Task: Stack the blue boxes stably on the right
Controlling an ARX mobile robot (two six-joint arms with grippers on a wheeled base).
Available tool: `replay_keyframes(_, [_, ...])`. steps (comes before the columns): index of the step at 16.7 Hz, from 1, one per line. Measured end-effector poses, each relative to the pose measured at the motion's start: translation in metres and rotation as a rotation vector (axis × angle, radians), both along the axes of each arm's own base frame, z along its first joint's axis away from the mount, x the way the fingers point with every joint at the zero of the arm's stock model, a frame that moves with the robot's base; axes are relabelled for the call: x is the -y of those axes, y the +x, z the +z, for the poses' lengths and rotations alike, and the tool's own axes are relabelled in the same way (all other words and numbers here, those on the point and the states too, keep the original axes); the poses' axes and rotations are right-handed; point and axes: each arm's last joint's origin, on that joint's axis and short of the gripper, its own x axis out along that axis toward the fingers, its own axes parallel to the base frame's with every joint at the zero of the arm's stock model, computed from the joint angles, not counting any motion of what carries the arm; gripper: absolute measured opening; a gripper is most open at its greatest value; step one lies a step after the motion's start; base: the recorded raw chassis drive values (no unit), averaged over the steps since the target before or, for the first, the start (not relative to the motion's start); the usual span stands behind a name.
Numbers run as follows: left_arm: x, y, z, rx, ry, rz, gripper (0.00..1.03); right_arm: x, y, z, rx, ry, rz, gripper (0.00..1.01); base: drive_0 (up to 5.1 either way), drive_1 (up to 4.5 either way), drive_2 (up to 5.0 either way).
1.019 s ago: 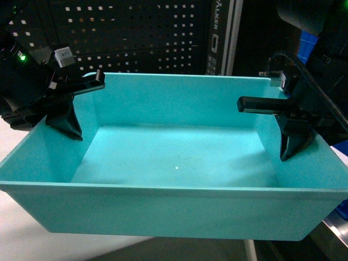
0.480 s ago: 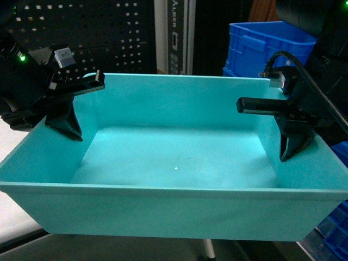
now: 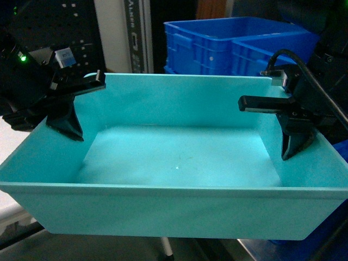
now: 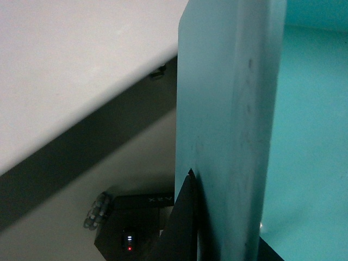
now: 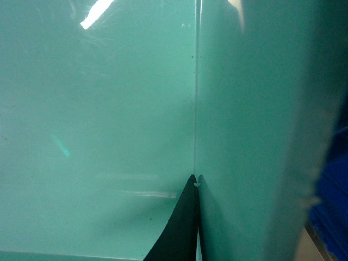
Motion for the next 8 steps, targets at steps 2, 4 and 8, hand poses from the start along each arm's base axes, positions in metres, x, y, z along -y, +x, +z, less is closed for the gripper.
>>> replay_keyframes(2, [0.0039,-0.0003,0.0002,0.004,-0.001,-0.011,0.02,0.0044,0.0009,-0.0005,-0.005,-0.002,-0.011,0.02,3.4,-3.92,-3.9])
replay_keyframes(4, [0.0044,-0.0007,0.0001,0.001,-0.001,-0.012,0.02,0.0047,0.0007,0.0005,-0.002,-0.006,-0.012,0.02,3.4,-3.92,-3.9])
replay_keyframes(8, [-0.0001,0.0000,0.0000,0.000,0.000,0.000,0.02,-0.0003,-0.0001,0.0005,0.003,0.002,0.001,0.02,3.4,-3.92,-3.9])
